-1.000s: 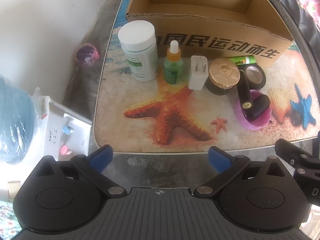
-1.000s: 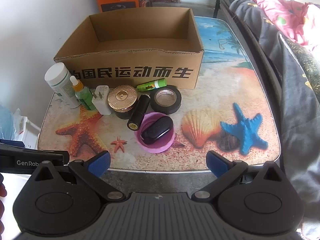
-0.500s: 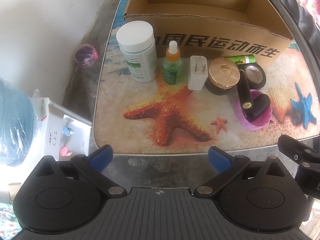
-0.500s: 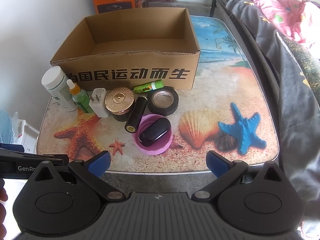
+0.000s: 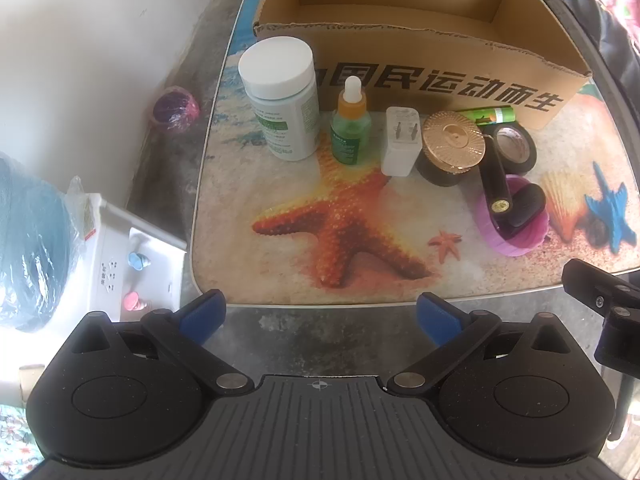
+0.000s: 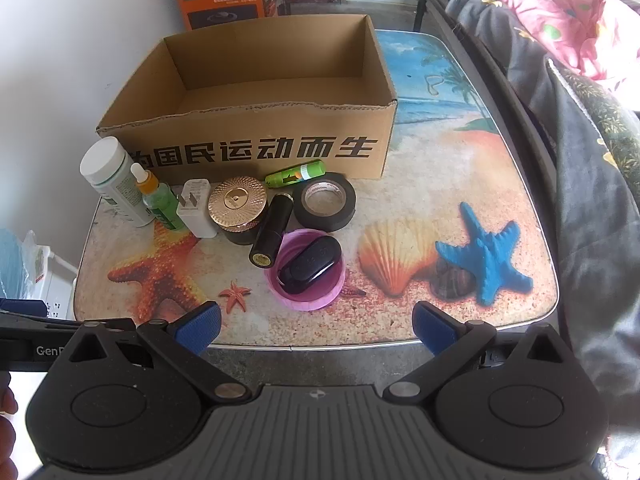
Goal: Organize rigid objects
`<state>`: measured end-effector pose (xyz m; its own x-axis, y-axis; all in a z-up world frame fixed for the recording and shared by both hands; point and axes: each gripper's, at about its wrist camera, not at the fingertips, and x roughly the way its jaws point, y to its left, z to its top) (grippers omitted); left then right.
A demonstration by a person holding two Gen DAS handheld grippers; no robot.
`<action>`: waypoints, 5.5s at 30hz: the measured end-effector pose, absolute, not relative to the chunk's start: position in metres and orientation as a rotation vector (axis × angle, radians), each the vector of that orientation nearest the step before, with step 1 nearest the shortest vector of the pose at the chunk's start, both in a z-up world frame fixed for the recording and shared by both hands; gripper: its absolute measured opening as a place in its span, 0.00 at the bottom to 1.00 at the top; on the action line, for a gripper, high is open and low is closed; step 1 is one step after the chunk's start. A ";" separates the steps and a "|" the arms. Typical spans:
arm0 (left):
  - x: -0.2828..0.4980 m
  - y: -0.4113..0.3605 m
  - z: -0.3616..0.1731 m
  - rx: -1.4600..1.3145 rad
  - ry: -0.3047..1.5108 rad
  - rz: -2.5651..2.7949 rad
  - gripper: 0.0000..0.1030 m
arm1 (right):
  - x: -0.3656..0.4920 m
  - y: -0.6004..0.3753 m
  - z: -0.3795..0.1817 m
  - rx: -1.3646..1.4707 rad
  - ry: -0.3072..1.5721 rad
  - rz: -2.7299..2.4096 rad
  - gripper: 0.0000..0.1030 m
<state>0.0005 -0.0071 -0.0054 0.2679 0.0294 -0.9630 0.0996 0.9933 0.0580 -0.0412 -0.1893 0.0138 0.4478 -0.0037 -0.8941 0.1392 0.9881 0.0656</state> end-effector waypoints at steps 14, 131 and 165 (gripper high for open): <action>0.001 -0.009 -0.006 0.122 1.303 -0.051 0.99 | -0.039 -0.192 0.016 0.139 1.098 -0.105 1.00; 0.288 -0.059 -0.016 0.218 1.144 -0.018 0.29 | 0.357 -0.183 -0.076 0.712 1.238 0.444 0.19; 0.056 -0.078 0.042 -0.031 1.053 -0.480 0.96 | 0.008 -0.284 0.051 0.207 1.021 -0.166 1.00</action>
<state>0.0562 -0.0784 0.0423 0.4020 -0.3941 -0.8265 0.3646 0.8969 -0.2504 0.0078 -0.2842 0.0506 0.5132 -0.0406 -0.8573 0.2332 0.9679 0.0937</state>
